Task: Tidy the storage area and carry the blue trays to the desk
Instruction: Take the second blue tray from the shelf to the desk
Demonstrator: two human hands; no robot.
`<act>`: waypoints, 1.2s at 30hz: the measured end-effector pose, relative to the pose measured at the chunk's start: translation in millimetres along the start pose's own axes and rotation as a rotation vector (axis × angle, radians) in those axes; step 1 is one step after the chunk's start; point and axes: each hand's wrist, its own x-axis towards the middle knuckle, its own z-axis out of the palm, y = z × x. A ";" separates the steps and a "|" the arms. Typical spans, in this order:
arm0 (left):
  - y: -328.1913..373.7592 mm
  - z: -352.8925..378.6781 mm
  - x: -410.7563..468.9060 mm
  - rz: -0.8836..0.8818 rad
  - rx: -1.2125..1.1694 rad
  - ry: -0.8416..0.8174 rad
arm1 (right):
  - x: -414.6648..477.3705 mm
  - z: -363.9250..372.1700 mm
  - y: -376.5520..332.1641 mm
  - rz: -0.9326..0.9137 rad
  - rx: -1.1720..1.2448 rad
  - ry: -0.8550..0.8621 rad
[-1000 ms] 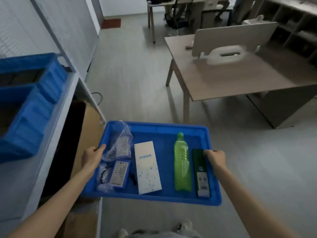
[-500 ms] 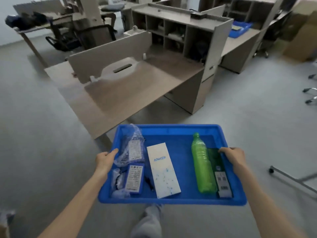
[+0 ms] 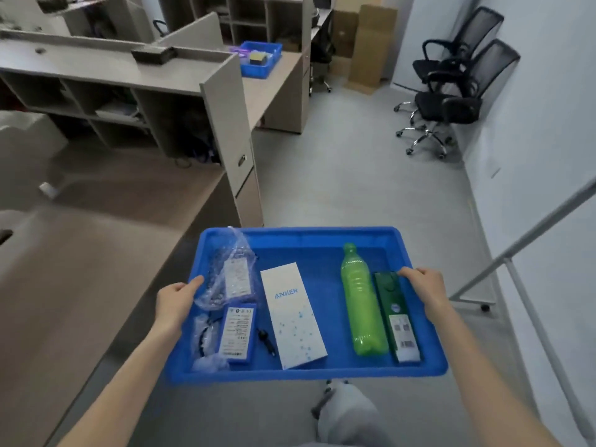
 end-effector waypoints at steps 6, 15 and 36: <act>117.2 141.1 122.7 0.056 0.000 -0.022 | 203.5 3.2 -64.3 -0.036 0.056 0.020; 286.3 301.8 268.2 -0.005 0.012 0.044 | 441.6 8.2 -213.9 0.012 0.009 0.000; 527.9 499.6 708.9 -0.214 -0.153 0.409 | 998.5 292.5 -574.2 -0.184 -0.269 -0.308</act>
